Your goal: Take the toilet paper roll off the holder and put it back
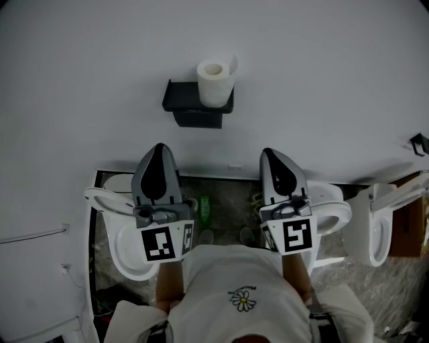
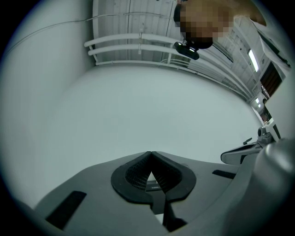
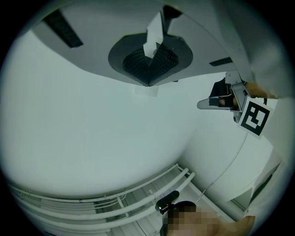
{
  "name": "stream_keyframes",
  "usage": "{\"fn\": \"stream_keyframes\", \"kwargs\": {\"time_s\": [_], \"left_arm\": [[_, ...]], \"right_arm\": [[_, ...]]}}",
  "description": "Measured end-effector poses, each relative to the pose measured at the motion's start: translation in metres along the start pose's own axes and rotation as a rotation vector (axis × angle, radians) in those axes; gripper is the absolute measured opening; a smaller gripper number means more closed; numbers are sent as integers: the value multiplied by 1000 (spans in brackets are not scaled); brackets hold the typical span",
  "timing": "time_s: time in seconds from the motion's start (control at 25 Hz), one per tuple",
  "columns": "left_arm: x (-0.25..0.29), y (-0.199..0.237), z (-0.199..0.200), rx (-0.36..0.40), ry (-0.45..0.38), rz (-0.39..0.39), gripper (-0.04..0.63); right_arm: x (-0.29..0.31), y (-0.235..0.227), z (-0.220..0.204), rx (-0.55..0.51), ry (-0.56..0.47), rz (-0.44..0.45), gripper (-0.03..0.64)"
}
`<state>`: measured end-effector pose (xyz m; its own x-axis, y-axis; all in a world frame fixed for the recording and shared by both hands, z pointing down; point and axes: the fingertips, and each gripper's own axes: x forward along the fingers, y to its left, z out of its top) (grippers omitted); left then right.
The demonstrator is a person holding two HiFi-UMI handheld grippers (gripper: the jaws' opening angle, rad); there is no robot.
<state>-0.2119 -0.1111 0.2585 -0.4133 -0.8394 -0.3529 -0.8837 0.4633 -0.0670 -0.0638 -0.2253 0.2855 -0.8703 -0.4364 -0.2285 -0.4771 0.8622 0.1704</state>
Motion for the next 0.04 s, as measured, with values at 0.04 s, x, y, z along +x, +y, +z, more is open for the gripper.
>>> {"fn": "stream_keyframes", "kwargs": {"time_s": [0.04], "left_arm": [[0, 2, -1, 1, 2, 2, 17]], "right_arm": [[1, 1, 0, 1, -2, 2, 9]]}}
